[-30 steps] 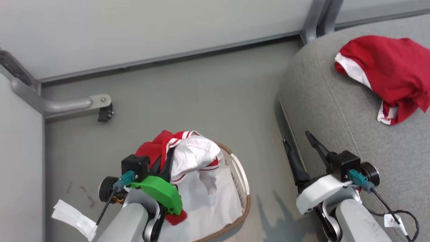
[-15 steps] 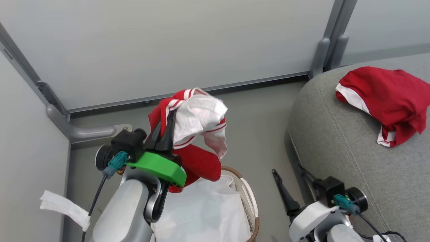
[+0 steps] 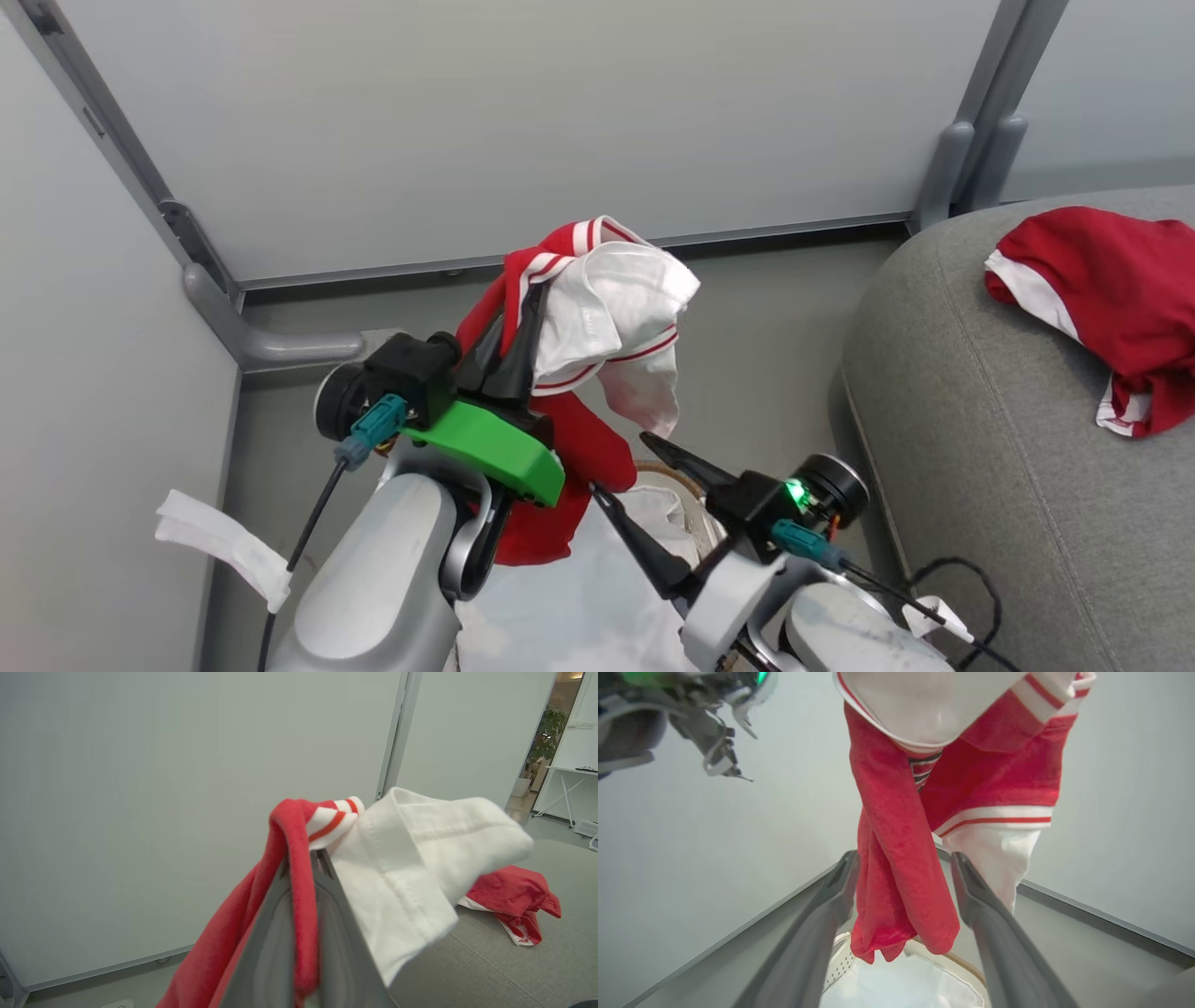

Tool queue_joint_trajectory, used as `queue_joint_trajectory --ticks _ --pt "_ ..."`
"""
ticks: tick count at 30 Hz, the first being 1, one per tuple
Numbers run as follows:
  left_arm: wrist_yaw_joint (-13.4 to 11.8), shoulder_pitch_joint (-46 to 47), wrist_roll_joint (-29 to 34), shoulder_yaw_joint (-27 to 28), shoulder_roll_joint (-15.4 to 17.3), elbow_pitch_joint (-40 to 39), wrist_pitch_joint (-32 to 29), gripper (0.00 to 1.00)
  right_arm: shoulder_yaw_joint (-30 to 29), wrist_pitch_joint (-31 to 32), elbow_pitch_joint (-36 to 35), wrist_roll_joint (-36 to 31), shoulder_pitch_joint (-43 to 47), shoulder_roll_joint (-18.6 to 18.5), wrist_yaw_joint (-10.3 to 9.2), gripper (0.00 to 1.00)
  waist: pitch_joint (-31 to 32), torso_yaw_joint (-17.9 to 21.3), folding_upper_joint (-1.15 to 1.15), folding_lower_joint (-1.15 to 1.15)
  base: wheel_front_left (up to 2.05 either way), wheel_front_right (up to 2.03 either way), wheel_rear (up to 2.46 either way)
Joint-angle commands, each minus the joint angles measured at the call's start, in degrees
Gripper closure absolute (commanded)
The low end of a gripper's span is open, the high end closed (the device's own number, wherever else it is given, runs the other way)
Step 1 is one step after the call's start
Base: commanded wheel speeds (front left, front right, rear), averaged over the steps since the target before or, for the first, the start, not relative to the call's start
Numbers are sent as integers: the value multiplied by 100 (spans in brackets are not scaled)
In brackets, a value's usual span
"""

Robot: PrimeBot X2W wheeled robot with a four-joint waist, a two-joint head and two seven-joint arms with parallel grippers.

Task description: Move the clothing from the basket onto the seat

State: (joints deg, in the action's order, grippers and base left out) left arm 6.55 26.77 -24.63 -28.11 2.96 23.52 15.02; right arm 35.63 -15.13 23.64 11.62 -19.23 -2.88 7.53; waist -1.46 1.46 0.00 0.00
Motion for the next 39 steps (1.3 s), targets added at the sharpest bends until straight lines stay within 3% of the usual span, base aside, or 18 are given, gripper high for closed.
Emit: queue_joint_trajectory --ticks 1,7,18,19,20,30,32,39 --pt "18 102 -67 -80 3 -21 22 100 159 -3 64 39 -200 -19 -8 0 -15 -109 0 0 0 0 0" --pt "-49 233 -294 -502 2 -51 21 100 685 -3 555 187 -937 -24 -8 0 -34 -374 0 0 0 0 0" --pt "-240 497 -769 -1339 3 -213 22 100 732 -3 1504 287 -1494 -20 -8 0 -32 -848 0 0 0 0 0" --pt "-256 515 -819 -1411 1 -228 22 100 836 -2 1610 378 -1507 -19 -8 4 -31 -883 0 0 0 0 0" --pt "-275 524 -848 -1460 2 -233 22 100 925 -3 1690 478 -1528 -14 -8 100 -29 -902 0 0 0 0 0" --pt "-418 435 -864 -1520 0 -201 22 100 1126 -2 1806 946 -1477 -20 -8 100 -6 -847 0 0 0 0 0" --pt "-429 333 -943 -1459 3 -162 19 0 1079 -2 1755 887 -1397 -19 -8 100 -7 -770 0 0 0 0 0" --pt "-443 177 -723 -1190 2 70 13 0 585 -2 1453 621 -1026 -19 -8 100 -37 -372 0 0 0 0 0"
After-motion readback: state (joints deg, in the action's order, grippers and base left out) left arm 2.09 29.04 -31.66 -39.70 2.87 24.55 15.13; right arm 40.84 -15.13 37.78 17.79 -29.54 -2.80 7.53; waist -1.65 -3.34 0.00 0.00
